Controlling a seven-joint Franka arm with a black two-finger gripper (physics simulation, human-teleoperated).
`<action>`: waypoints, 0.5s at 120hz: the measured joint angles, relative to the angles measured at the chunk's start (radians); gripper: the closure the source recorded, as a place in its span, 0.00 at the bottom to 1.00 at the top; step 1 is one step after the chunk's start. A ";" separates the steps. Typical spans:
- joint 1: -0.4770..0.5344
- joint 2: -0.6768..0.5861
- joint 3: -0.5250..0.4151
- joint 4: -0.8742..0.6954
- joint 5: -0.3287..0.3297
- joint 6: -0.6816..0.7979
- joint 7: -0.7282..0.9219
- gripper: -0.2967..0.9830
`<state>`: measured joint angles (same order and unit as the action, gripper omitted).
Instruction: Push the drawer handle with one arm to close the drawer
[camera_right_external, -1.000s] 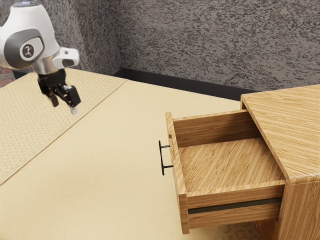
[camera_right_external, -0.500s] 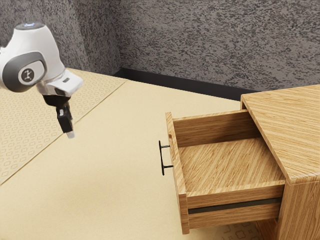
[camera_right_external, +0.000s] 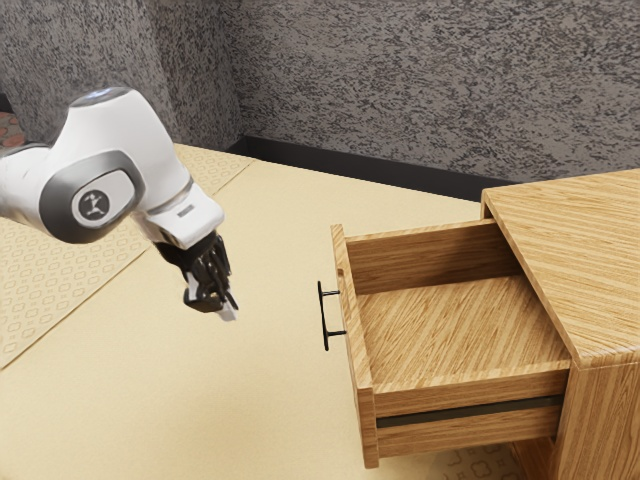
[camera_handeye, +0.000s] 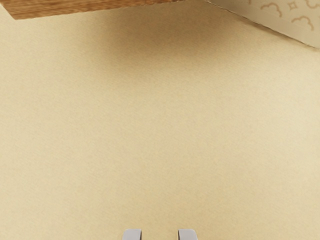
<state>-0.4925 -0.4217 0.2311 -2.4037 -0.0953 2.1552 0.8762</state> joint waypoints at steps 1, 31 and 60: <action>0.005 0.000 -0.008 -0.001 -0.003 0.000 -0.004 0.78; 0.048 0.020 -0.111 0.005 -0.080 0.001 -0.118 0.83; 0.048 0.072 -0.188 0.061 -0.099 0.006 -0.206 0.84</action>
<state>-0.4448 -0.3500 0.0431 -2.3430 -0.1943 2.1609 0.6706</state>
